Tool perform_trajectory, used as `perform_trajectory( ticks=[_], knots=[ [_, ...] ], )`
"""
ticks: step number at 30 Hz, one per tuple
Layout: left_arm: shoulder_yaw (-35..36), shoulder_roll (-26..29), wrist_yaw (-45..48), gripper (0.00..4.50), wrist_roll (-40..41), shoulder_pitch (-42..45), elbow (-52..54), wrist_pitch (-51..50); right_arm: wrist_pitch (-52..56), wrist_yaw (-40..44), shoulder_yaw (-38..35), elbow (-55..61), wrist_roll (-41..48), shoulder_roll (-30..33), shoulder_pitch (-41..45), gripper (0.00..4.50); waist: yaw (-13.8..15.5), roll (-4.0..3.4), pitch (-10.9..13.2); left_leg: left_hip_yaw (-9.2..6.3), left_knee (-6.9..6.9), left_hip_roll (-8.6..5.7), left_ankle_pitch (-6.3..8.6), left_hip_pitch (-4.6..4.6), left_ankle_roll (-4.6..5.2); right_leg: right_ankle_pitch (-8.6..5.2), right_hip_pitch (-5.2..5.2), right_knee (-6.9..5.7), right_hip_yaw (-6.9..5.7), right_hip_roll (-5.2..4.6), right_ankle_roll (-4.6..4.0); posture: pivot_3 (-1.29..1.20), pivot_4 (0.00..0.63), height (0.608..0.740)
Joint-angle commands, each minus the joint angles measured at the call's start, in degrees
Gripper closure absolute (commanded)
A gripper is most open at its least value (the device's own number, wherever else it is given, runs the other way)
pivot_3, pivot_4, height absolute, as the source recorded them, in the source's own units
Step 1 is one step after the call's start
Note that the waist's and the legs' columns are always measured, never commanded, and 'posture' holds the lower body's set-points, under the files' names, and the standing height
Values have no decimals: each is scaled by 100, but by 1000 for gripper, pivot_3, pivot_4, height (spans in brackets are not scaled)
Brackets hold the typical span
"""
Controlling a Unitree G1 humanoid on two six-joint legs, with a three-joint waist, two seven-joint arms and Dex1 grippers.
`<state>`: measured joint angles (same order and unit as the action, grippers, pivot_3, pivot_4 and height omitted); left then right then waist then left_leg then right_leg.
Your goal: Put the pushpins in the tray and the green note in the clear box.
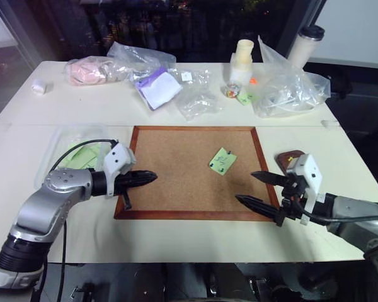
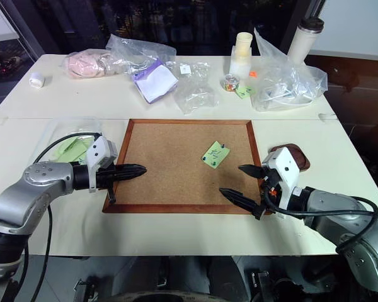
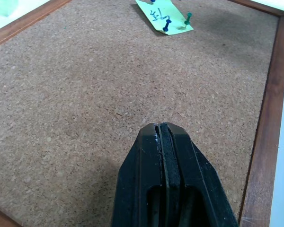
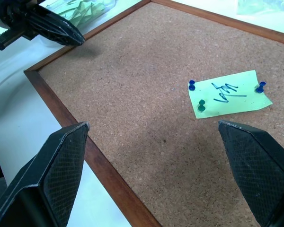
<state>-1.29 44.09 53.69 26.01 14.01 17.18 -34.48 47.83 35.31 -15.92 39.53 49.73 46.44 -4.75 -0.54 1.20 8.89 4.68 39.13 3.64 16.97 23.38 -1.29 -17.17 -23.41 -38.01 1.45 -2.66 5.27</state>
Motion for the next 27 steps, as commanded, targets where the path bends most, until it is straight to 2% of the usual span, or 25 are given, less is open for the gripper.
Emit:
perform_trajectory(
  ticks=[1,15,20,23,27],
  knots=[
    [146,-7,-43,4484,43,89,164,39,-116,21,1,20,-18,-36,65,0,0,0,0,0,0,0,0,0,0,0,0,0,0,0,0,0,150,734],
    [97,-29,-67,4484,107,259,137,-19,-185,-160,96,-55,-151,-240,157,0,-2,0,0,0,0,0,0,0,0,0,0,-1,0,1,0,0,150,734],
    [-26,-146,50,4484,123,727,-88,5,-245,-265,95,-326,-324,-316,444,0,-1,0,0,1,0,-1,0,0,0,0,0,0,0,1,0,0,150,734],
    [-317,-223,333,4484,53,1096,-299,26,-329,-333,159,-562,-467,-406,730,0,1,0,0,1,0,-2,0,0,0,0,0,0,-1,2,0,0,150,734],
    [-946,-361,692,4484,-429,1398,-877,458,-588,-344,580,-1143,-988,-536,1344,0,-17,-2,0,5,0,-4,0,-1,0,0,0,0,1,2,0,0,150,734]
  ],
)
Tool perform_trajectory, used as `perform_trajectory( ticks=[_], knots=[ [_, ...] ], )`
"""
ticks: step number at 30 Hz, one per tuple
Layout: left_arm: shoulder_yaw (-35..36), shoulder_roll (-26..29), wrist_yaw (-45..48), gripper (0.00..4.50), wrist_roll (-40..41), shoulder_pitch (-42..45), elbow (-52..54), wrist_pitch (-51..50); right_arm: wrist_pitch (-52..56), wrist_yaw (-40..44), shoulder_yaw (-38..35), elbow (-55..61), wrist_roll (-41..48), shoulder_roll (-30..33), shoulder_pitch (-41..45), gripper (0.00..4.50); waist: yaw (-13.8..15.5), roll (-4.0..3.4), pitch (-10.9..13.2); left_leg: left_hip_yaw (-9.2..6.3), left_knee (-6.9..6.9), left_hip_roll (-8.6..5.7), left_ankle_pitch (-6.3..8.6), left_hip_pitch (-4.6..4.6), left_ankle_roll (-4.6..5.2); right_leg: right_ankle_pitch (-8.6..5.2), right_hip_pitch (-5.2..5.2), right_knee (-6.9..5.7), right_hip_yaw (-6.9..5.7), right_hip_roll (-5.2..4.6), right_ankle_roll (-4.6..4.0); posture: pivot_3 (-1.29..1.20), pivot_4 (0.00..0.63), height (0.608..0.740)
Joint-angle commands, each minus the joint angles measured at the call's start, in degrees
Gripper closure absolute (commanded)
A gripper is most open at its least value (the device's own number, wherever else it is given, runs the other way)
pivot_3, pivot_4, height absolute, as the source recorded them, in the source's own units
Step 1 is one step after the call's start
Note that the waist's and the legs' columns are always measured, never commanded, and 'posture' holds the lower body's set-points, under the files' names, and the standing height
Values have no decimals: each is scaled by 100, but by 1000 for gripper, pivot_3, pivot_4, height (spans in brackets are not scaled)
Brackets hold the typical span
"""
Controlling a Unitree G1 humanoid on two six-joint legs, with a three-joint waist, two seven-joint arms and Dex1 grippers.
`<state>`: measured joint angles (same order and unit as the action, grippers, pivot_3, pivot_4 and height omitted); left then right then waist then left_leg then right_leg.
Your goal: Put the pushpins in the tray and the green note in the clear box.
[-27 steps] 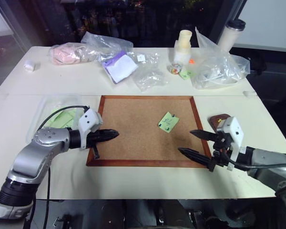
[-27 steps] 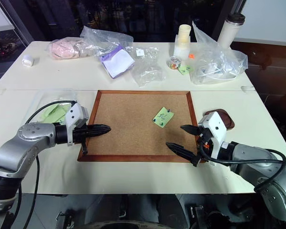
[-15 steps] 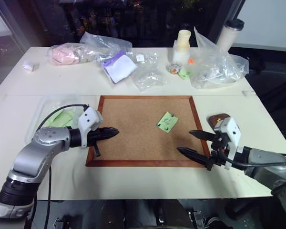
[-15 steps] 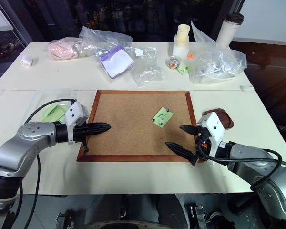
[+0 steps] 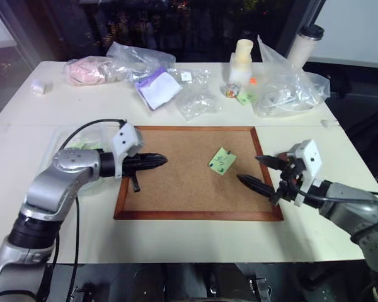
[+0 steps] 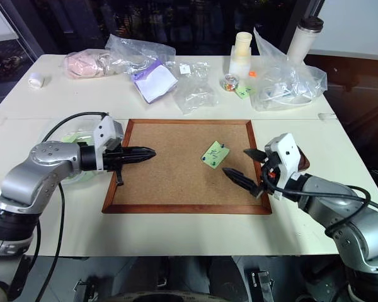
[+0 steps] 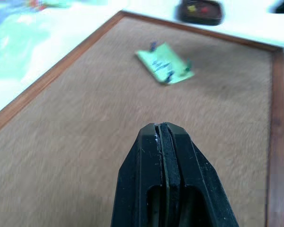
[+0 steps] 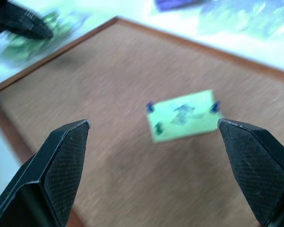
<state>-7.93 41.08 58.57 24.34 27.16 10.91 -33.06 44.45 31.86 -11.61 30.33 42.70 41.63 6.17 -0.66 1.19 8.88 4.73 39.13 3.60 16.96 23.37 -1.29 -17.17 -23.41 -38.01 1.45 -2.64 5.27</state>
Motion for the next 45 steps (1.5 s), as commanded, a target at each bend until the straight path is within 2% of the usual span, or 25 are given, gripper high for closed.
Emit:
perform_trajectory(
  ticks=[1,6,11,15,21,24,32,39,45],
  knots=[
    [-403,-122,243,4484,-401,141,-449,461,-342,-16,279,-447,-463,-117,437,0,-9,-1,0,2,0,0,0,0,0,0,-2,-1,0,2,0,0,150,734],
    [-896,-409,378,4484,-1038,340,-1309,1063,-947,10,860,-1659,-1311,-514,1219,0,4,-2,0,16,1,1,-1,3,0,0,-5,-2,-1,6,0,0,150,734],
    [-1036,-552,452,4484,-1337,346,-1697,1294,-1465,223,1168,-2598,-1788,-880,1637,0,21,-5,0,21,0,1,-1,9,0,0,-9,0,-1,-1,0,0,150,734],
    [-992,-593,461,4484,-1321,187,-1446,1188,-1852,417,1323,-3453,-2071,-1194,2016,0,6,-8,-2,22,4,1,-1,2,0,0,-4,-6,-1,-2,1,0,150,734],
    [-943,-591,408,4484,-1329,56,-1244,1073,-2149,649,1312,-3980,-2305,-1356,2152,0,15,-9,-2,21,3,1,-1,4,0,0,-3,-3,-1,-3,1,0,150,734],
    [-938,-588,378,4500,-1341,-20,-1164,1044,-2234,716,1318,-4114,-2407,-1399,2163,743,1,-11,-2,21,3,2,-1,3,0,0,-4,-4,-1,-3,1,0,150,734],
    [-869,-563,352,4500,-1378,-127,-1079,1005,-2262,777,1261,-4105,-2479,-1482,2109,4484,-2,-11,-2,21,2,3,-1,2,0,0,-4,-5,-1,-2,1,0,150,734],
    [-900,-592,291,4500,-1492,-76,-1173,1076,-2218,744,1204,-4036,-2498,-1490,2080,4484,-2,-12,-2,21,2,3,-1,2,-1,0,-4,-5,-1,-2,1,0,150,734],
    [-1020,-571,214,4500,-1775,-27,-1396,1220,-2473,435,781,-3774,-2335,-1634,2125,4484,2,-13,-2,22,3,3,-1,2,-1,0,-4,-8,-1,-2,1,0,150,734]
  ],
)
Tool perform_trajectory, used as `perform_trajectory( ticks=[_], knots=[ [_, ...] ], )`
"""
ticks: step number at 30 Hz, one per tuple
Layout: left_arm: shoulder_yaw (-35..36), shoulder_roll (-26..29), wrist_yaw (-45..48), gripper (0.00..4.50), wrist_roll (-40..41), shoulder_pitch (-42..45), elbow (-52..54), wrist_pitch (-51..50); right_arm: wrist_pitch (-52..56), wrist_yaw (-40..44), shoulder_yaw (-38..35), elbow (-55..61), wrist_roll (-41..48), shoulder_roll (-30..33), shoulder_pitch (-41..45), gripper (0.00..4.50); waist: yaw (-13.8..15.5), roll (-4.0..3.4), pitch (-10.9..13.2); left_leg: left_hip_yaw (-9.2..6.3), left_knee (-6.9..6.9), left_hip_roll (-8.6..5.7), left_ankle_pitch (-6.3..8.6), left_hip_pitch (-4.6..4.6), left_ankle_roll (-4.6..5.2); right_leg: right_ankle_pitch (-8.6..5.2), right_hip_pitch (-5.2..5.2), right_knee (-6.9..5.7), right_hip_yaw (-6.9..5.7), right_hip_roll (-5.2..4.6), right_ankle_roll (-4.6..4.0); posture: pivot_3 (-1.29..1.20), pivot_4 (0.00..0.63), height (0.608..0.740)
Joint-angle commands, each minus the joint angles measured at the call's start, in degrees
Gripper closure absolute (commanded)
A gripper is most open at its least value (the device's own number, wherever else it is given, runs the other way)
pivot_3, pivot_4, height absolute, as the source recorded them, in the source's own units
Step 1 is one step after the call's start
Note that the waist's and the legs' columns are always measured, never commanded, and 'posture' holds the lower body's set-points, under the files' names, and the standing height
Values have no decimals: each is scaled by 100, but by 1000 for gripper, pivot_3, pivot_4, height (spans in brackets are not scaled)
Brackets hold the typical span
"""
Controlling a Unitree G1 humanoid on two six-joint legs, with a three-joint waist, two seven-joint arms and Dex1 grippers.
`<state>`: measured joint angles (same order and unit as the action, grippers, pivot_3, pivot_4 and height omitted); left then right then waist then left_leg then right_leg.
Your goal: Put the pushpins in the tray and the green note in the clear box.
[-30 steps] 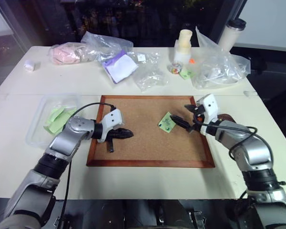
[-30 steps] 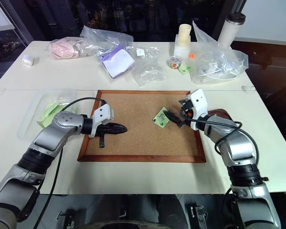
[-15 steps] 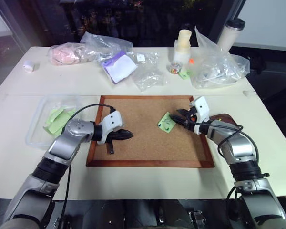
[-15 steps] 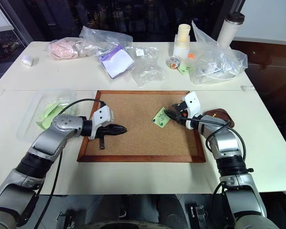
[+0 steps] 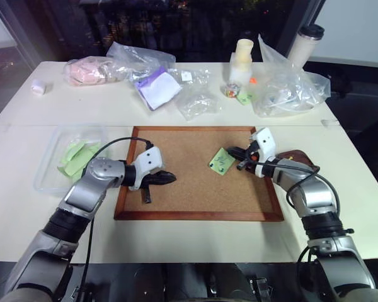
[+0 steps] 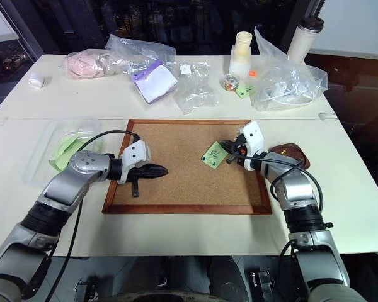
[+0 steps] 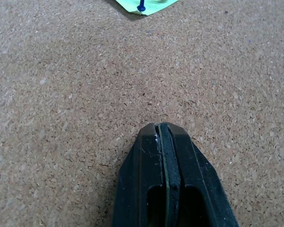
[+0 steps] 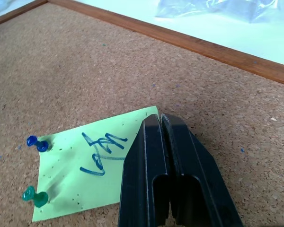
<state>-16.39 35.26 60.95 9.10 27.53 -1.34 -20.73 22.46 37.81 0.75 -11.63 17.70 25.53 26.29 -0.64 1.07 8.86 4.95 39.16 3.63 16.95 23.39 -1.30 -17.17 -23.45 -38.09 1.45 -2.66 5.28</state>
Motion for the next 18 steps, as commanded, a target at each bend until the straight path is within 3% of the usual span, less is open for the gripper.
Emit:
perform_trajectory(
  ticks=[1,12,18],
  knots=[
    [-168,-11,-9,4500,-230,-79,-188,19,-280,-177,-514,505,210,-42,97,4484,3,-2,1,0,0,0,0,0,0,0,0,-1,0,0,0,0,150,734],
    [-169,-130,54,4500,-166,-186,-244,29,-151,-302,-706,1126,338,-111,-206,4484,6,-11,-5,-1,0,0,0,-4,0,0,5,0,0,-1,0,0,150,734],
    [-100,-214,21,4500,-153,-127,-228,57,-49,-1005,-1477,1424,211,221,-676,4484,37,-15,-7,0,0,-2,0,-3,0,0,5,1,0,-3,0,0,150,734]
  ],
)
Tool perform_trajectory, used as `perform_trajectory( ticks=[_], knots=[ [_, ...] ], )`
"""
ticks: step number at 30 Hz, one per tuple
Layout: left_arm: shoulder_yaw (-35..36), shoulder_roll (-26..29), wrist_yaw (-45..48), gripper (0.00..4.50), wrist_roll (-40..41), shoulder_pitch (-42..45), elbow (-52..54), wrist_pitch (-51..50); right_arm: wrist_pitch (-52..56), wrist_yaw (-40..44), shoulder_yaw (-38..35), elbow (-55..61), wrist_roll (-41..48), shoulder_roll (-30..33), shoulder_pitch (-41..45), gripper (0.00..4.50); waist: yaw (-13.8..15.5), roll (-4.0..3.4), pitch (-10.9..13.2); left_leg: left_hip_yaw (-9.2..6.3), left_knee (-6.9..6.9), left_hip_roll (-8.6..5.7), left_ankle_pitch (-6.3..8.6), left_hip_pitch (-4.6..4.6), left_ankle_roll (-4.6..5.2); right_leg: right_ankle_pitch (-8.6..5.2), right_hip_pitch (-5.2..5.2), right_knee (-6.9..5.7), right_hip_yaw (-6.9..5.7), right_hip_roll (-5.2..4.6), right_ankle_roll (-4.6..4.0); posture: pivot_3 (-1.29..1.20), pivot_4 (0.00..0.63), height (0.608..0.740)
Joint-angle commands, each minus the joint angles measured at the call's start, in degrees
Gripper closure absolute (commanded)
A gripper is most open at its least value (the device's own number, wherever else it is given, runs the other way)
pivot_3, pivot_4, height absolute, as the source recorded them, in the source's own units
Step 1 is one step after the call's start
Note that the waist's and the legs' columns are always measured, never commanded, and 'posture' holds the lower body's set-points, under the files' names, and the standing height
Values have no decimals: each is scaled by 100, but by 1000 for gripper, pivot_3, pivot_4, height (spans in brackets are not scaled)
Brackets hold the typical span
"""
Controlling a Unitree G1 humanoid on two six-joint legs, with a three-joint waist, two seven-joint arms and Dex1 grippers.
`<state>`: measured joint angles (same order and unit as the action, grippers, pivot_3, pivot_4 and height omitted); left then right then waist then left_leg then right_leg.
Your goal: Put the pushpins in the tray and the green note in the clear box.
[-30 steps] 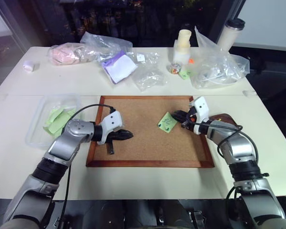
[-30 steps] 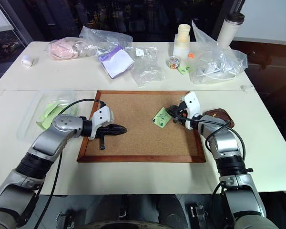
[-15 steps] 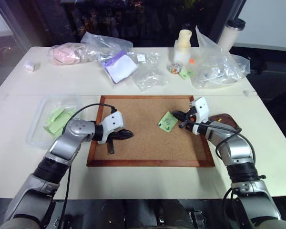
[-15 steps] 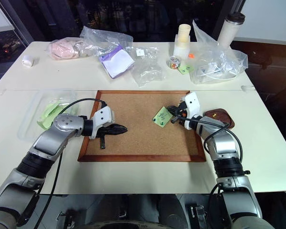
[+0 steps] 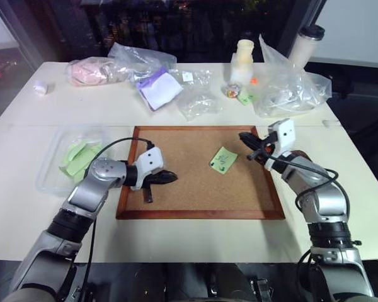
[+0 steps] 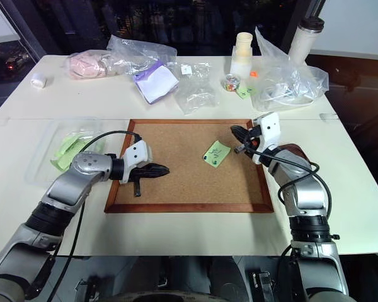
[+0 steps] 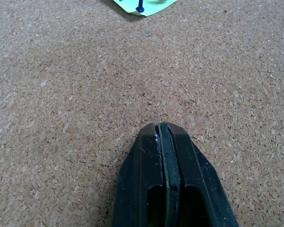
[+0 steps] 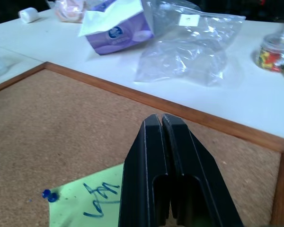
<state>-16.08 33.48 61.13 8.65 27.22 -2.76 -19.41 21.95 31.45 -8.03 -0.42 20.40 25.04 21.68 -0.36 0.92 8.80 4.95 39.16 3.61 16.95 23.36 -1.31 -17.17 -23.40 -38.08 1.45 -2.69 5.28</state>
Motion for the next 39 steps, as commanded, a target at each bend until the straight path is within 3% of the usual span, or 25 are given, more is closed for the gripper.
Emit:
perform_trajectory(
  ticks=[1,8,20,22,29,39],
  knots=[
    [-117,-57,-5,4500,-91,-88,-71,-80,41,-513,-879,301,-83,397,-430,4484,24,-1,-1,0,0,-1,0,0,0,0,1,2,0,-1,0,0,150,734],
    [-115,-116,5,4500,-99,-70,-54,-86,133,-737,-1267,341,-146,664,-1065,4484,36,-30,-17,6,-1,-1,1,-7,1,0,3,1,6,3,0,0,150,734],
    [-112,-238,7,4500,-152,2,-151,-8,268,-1090,-1246,-56,-295,642,-1105,4484,98,-51,-30,5,-1,-3,1,-7,1,0,6,5,6,1,0,0,150,734],
    [-110,-247,1,4500,-151,-1,-146,-2,248,-1085,-1261,-88,-294,649,-1128,3698,98,-51,-30,5,-1,-3,1,-6,2,0,6,5,6,1,0,0,150,734],
    [-95,-259,-15,4500,-167,17,-179,35,228,-1145,-1345,-58,-290,668,-1160,177,102,-51,-30,4,-1,-4,1,-6,2,0,7,6,6,1,0,0,150,734],
    [-95,-262,-9,4500,-155,3,-164,17,267,-1464,-1676,494,-139,589,-1161,36,103,-52,-31,3,-1,-4,1,-6,2,0,7,6,6,1,0,0,150,734]
  ],
)
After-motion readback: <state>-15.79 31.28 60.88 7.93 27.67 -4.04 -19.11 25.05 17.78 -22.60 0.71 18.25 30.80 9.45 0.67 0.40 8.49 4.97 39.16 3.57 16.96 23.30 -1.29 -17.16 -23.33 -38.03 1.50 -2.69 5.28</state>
